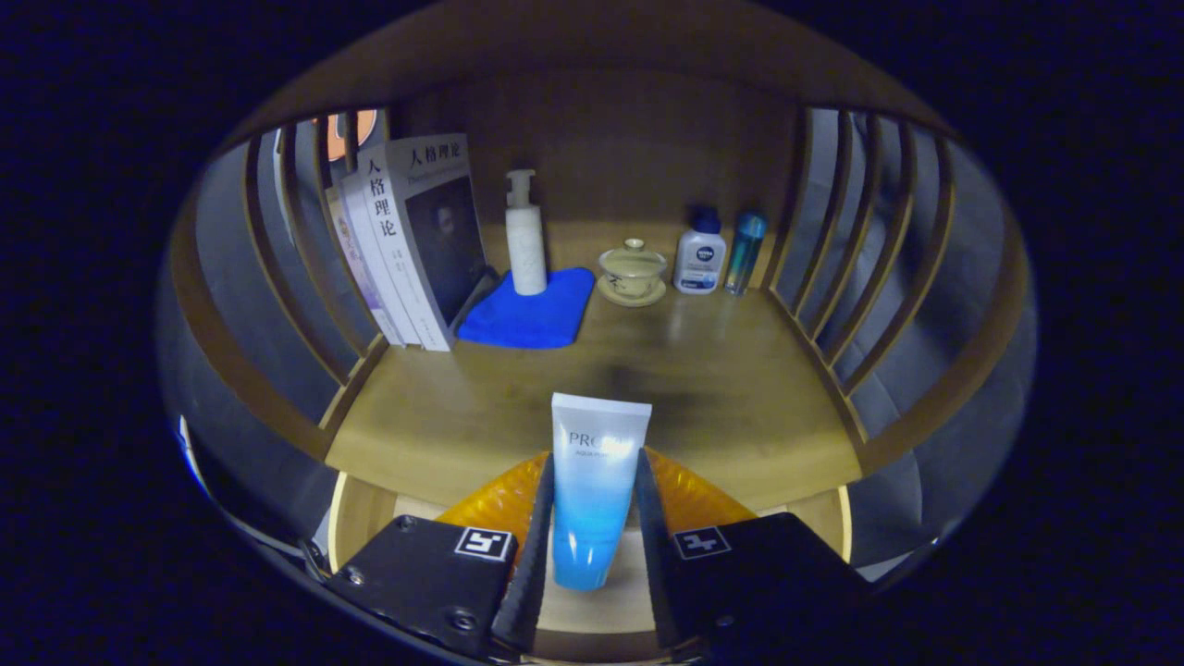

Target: Pull open the drawer, take out the items inside it, and place them on the countertop above the cabinet.

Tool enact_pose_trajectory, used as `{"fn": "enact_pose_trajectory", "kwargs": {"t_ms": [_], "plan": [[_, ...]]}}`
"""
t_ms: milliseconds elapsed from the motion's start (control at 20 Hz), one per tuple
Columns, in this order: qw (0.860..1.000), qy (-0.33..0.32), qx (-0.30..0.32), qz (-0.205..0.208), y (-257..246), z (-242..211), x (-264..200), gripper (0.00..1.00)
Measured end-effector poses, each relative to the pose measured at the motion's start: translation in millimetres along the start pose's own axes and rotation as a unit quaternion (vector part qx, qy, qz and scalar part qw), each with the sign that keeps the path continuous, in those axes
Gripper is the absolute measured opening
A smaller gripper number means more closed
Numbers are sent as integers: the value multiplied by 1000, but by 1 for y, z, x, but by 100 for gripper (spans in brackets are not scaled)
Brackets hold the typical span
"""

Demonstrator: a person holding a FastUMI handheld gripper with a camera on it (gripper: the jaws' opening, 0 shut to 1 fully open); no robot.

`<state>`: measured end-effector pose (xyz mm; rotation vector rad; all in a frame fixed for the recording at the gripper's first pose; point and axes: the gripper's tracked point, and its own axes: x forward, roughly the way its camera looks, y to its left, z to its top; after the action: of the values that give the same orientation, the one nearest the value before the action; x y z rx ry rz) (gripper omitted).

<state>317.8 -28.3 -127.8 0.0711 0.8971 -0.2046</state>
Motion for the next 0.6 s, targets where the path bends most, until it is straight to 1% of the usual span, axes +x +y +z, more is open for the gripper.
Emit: {"fn": "enact_pose_trajectory", "kwargs": {"t_ms": [250,600], "plan": [[1000,-15,-11,-16,-1,27,23,50],[999,-3,-19,-31,-1,36,56,50]]}}
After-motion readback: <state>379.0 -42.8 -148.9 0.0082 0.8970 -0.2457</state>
